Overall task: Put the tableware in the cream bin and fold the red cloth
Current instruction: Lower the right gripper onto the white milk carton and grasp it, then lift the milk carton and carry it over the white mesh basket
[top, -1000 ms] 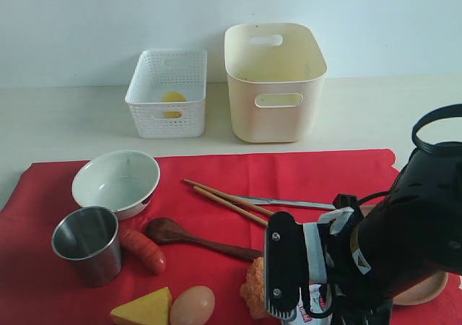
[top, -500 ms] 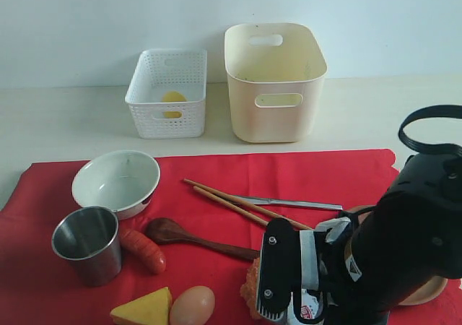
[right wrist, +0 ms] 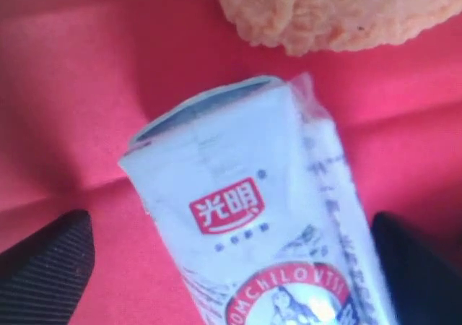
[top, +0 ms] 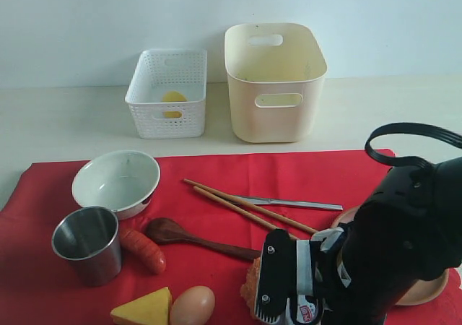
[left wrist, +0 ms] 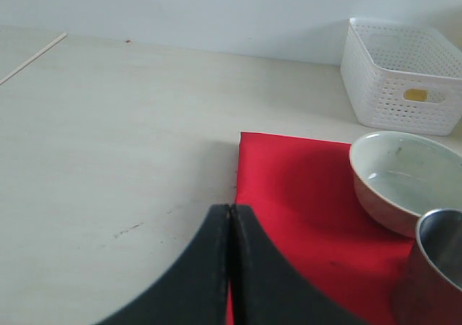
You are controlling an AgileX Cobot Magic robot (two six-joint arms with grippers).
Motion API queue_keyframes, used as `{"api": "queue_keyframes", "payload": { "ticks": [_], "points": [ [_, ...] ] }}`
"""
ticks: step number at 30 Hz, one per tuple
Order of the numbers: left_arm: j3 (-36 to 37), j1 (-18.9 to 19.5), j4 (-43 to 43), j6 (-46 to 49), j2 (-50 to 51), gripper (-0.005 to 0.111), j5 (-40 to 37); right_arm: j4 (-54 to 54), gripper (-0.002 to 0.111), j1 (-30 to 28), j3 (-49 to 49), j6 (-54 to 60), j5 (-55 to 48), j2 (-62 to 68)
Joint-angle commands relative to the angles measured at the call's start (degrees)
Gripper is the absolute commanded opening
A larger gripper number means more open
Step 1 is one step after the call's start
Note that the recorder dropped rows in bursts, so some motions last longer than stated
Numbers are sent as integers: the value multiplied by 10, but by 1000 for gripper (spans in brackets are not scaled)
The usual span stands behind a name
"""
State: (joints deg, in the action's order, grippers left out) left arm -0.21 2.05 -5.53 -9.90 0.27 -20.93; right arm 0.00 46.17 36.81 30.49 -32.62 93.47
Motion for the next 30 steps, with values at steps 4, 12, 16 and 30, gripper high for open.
{"api": "queue_keyframes", "payload": {
  "ticks": [4,12,16,30],
  "points": [
    [2,1,1,1,-3,1,6,0,88,-3,3,-2,4,20],
    [2,1,1,1,-3,1,6,-7,36,-3,3,-2,4,20],
    [2,1,1,1,-3,1,6,-35,8,-2,3,-2,0,16],
    [2,1,1,1,-3,1,6,-35,0,-2,36,-25,3,-142]
  ]
}}
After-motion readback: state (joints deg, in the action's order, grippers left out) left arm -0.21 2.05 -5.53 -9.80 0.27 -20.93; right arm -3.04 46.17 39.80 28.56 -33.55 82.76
